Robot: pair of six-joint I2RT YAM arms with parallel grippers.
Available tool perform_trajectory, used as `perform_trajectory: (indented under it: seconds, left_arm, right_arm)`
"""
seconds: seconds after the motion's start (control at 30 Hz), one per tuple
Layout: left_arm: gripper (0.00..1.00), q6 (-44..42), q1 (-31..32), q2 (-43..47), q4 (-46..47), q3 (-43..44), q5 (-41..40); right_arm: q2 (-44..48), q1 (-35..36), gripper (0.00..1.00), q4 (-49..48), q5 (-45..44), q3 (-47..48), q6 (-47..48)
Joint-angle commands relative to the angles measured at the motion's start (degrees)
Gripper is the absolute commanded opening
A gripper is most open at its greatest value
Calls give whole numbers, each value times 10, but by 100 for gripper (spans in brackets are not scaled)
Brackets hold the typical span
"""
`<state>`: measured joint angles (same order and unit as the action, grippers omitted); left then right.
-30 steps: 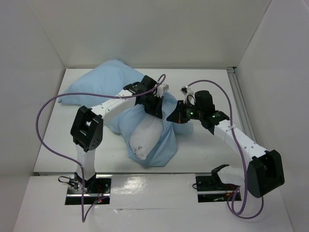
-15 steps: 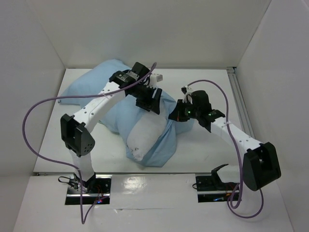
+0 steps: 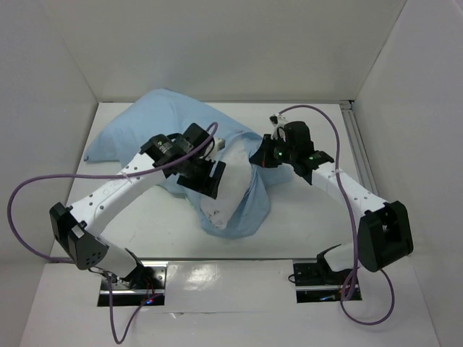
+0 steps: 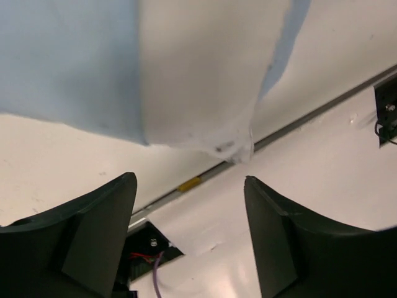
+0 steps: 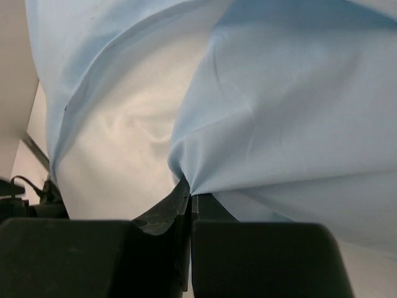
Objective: Put the pillow into the pillowcase
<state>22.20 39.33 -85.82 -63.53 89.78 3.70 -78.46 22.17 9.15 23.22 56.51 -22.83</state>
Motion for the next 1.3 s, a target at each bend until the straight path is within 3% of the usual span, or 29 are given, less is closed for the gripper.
perform_trajectory:
  seconds: [0.0,0.1,0.2,0.23,0.27,0.3,0.4,0.53,0.63,0.67,0.77,0.8,0.87,0.9,0.93,0.97,1.0,1.03,1.07,1.27]
  left_arm:
    - [83,57,42,36,29,-40,-18]
    - [100,82,77,28,45,-59,-12]
    - [100,107,98,-4,68,-65,-34]
    - [100,113,98,-19,68,-65,-42]
    - [100,113,98,-24,81,-57,-57]
    - [100,118,98,-24,90,-50,-82]
    - [100,112,98,-58,107,-31,-106]
    - [100,106,105,-100,107,-15,-99]
    - [100,106,113,-116,107,-15,-99]
    - [100,118,119,-116,107,-15,-99]
    - [98,138,119,-140,107,-28,-124]
    - [96,144,119,-140,113,-35,-148]
    - [73,149,119,-155,129,-36,-174]
    - [46,149,110,-162,139,-36,-179]
    - [12,149,103,-162,139,-25,-191]
    - [0,149,95,-170,139,-15,-191]
    - [0,149,79,-170,139,-5,-191]
    - [0,149,72,-170,139,16,-191]
    - [0,142,60,-170,139,25,-186]
    - [0,113,10,-149,150,81,-114]
  right_arm:
    - [-24,-7,0,-40,-5,58,22]
    - [-51,-20,0,-46,2,82,22]
    - [-73,-26,2,-27,2,107,22]
    - [-73,-26,17,-9,-13,118,22]
    - [-81,-26,43,9,-39,126,22]
    - [-81,-26,77,43,-55,132,22]
    - [-40,-31,99,85,-136,116,11]
    - [19,-52,100,149,-215,80,-21]
    - [71,-60,90,181,-237,37,-52]
    - [83,-66,85,181,-237,26,-60]
    - [126,-66,47,196,-223,-5,-101]
    - [132,-66,41,196,-214,-24,-114]
    - [143,-66,33,175,-175,-47,-150]
    - [149,-66,28,164,-164,-60,-164]
    - [149,-49,28,135,-157,-82,-176]
    - [149,-38,28,121,-157,-91,-204]
    - [149,-27,30,110,-163,-98,-222]
    - [144,-1,44,81,-171,-112,-256]
    - [139,10,47,61,-179,-119,-272]
    - [77,45,48,-26,-232,-113,-335]
